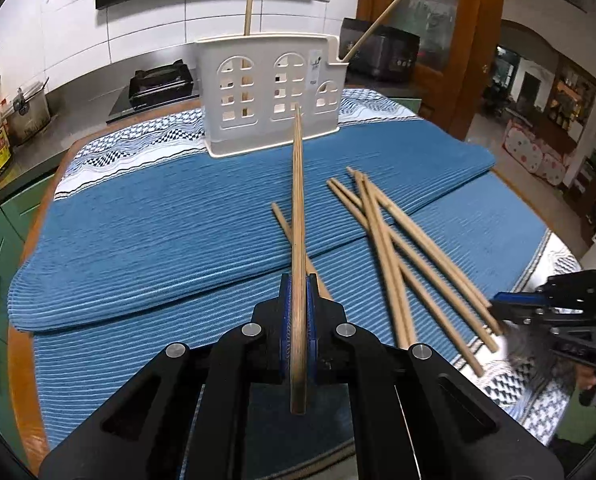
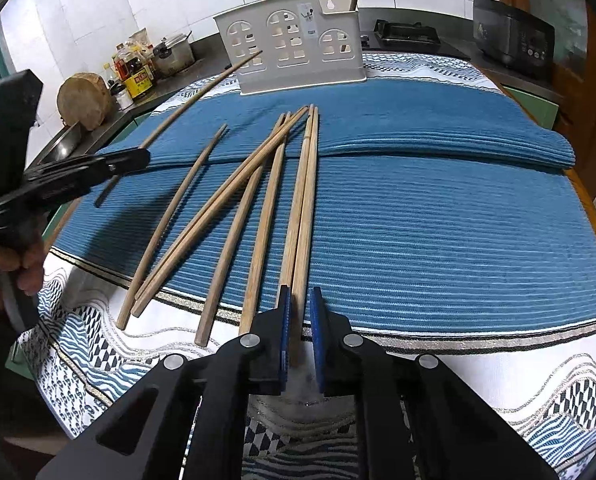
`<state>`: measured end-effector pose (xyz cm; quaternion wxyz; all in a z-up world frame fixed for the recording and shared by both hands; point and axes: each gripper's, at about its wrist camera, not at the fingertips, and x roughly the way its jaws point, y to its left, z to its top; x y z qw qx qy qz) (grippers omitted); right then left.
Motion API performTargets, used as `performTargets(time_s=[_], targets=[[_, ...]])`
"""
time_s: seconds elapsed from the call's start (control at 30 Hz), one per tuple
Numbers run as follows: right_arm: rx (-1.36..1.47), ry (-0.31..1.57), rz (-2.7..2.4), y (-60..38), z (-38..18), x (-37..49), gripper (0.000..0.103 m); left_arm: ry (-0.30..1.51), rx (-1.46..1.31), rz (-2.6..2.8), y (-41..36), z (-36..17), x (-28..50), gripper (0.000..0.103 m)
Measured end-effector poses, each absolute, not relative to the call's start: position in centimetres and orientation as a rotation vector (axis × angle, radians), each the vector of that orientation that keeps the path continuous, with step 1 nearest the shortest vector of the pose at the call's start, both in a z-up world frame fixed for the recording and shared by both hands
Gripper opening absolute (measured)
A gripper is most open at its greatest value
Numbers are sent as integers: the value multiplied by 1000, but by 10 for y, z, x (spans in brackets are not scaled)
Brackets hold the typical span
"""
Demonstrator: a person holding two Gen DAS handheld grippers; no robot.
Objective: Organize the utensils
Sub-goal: 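Lift both chopsticks upright and carry them over the white holder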
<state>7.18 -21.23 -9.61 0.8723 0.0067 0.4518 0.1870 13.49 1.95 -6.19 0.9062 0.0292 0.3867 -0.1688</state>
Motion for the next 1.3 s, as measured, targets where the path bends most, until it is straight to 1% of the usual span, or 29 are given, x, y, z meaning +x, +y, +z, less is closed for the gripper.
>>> performTargets(time_s=[0.2, 0.43, 0.67, 0.87, 1.07, 1.3], targets=[[-57, 928, 352, -206, -96, 66, 10, 793, 73, -371, 17, -54, 124, 5], [-82, 934, 348, -198, -100, 65, 10, 821, 98, -359, 17, -60, 122, 5], [-26, 922, 350, -205, -98, 68, 7, 814, 97, -365, 19, -54, 121, 5], [-50, 814, 332, -211, -65, 59, 7, 800, 83, -367, 23, -45, 123, 5], [-57, 687, 331, -220, -18, 61, 7, 797, 49, -381, 27, -38, 126, 5], [-28, 613, 365, -226, 20, 77, 7, 834, 84, -377, 25, -39, 132, 5]])
